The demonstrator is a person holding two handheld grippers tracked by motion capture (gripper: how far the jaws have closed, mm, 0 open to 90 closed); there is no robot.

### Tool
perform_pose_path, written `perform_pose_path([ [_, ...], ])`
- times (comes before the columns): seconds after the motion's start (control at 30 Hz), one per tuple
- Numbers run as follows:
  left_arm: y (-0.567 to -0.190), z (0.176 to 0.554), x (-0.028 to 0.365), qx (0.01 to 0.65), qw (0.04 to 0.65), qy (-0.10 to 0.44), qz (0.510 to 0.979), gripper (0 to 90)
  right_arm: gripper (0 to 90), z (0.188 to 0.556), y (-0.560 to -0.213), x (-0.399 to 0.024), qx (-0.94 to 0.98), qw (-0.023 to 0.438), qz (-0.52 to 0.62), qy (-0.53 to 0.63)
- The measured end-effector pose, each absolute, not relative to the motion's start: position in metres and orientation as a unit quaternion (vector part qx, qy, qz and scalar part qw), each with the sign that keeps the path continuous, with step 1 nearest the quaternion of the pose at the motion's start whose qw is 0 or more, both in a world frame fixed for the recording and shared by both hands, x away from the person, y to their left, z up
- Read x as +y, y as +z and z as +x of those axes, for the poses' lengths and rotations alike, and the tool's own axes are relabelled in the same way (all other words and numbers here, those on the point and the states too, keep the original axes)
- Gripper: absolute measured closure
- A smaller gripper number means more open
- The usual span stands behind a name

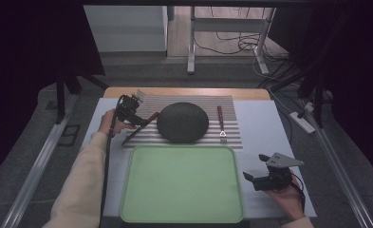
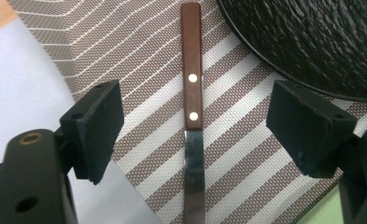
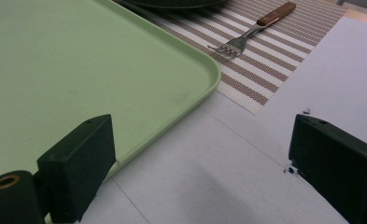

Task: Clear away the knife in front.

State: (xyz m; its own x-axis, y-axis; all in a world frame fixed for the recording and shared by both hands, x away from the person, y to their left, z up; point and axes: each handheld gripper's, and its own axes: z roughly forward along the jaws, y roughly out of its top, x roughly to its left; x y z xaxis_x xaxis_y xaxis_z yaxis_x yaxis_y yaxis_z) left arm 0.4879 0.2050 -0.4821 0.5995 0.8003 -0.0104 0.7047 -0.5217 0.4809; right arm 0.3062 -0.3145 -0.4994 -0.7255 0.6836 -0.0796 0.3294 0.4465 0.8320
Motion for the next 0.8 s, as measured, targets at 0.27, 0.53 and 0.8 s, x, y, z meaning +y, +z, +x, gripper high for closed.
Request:
perform_pose_path([
  [0.27, -0.498, 0.497, 0.198, 0.429, 0.174, 0.095, 0.881, 21.7, 7.4, 0.307, -0.500, -0.315, 0.827, 0.204, 0.306, 0.425],
  [0.53, -0.511, 0.505, 0.199, 0.432, 0.154, 0.073, 0.886, 34.5, 7.4, 0.307, -0.500, -0.315, 0.828, 0.204, 0.306, 0.424],
  [0.8, -0.512, 0.509, 0.202, 0.426, 0.165, 0.054, 0.888, 57.2, 7.4, 0.307, -0.500, -0.315, 0.830, 0.203, 0.307, 0.420],
])
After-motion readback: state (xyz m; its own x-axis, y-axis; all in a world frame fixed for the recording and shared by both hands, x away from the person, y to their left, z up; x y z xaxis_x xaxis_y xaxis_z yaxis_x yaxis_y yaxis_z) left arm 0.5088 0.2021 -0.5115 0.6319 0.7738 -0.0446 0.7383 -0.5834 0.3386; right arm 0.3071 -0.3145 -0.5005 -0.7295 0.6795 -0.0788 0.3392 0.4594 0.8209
